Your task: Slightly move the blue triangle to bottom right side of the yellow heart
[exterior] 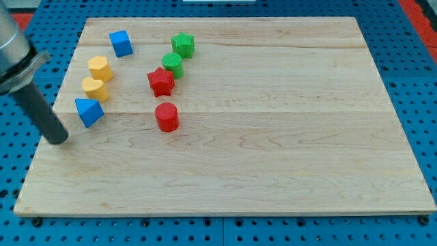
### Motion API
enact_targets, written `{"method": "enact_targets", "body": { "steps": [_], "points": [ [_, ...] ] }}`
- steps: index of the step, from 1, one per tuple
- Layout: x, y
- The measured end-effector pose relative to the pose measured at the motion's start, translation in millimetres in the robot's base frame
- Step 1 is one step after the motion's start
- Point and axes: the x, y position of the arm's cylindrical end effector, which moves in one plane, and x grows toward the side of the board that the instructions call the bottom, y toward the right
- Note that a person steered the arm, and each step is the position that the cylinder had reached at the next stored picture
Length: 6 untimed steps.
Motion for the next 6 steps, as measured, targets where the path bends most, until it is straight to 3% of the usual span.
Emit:
{"method": "enact_targets", "body": {
  "steps": [2,3,4,5,6],
  "points": [
    [-19.5,59.7],
    [-14.0,55.4],
    [-15.4,3.3],
    [-54.2,-1.8],
    [-64.6,3.8]
  ]
}}
